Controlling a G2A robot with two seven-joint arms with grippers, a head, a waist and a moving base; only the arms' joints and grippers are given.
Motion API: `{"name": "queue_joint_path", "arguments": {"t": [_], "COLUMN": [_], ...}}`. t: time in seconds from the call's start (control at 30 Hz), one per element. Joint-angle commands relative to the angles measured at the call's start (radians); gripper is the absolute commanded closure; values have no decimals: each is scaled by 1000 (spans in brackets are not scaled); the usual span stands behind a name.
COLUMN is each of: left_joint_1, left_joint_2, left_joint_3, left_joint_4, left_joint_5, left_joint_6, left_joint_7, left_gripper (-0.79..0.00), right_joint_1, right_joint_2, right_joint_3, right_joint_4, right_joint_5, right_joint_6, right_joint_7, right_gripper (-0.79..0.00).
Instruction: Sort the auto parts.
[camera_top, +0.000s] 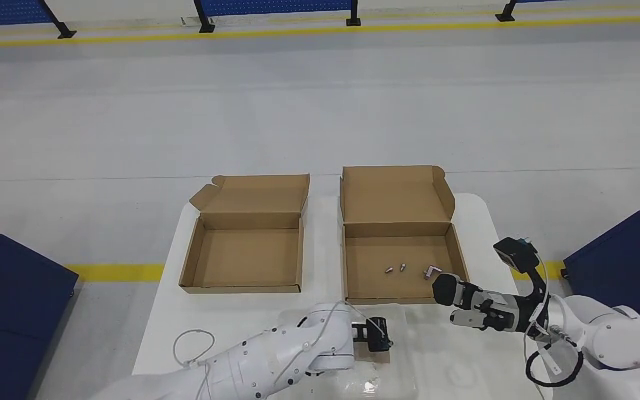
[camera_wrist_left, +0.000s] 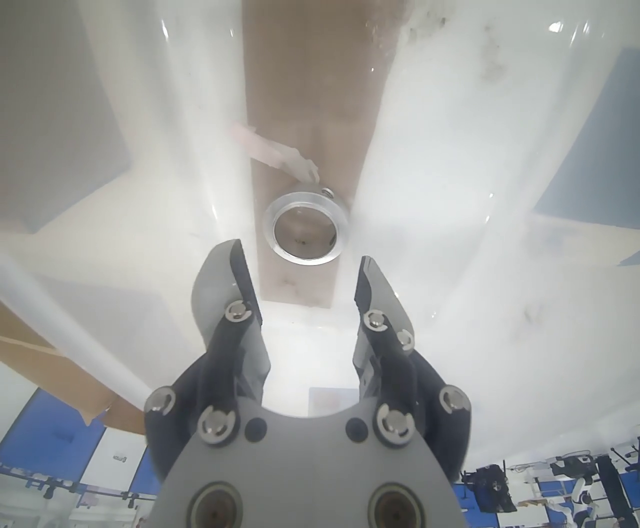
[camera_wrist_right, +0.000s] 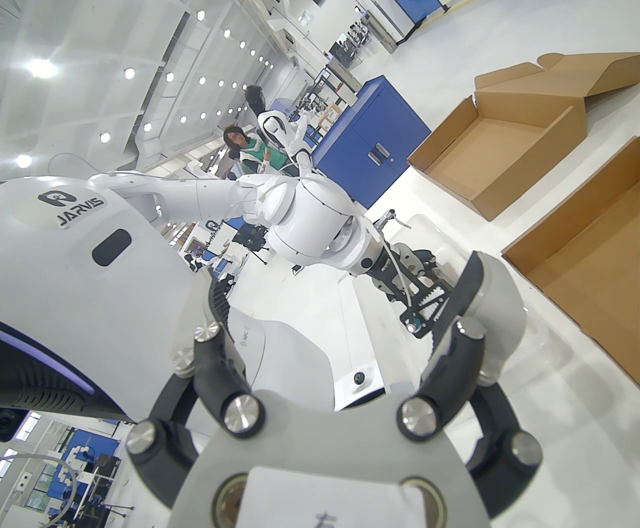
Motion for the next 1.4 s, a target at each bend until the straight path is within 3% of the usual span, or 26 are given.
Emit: {"name": "queue_joint_path", "arguments": {"t": [0.0, 1.0, 1.37], "left_joint_1": [3, 44, 54], "left_joint_2": [-3, -43, -55], "left_joint_3": [1, -28, -42], "left_joint_4": [2, 57, 72], "left_joint_5": [9, 95, 62], "left_joint_6": [3, 11, -20], "left_joint_7": [-1, 46, 2], "left_gripper": [-326, -305, -320], "right_joint_1": [0, 0, 0], "right_joint_2": [0, 0, 0], "right_joint_3": [0, 0, 0], "right_joint_4": [0, 0, 0], "right_joint_5": [1, 1, 1], "right_joint_6": [0, 0, 0], "right_joint_7": [0, 0, 0], "right_gripper": [-785, -785, -785]}}
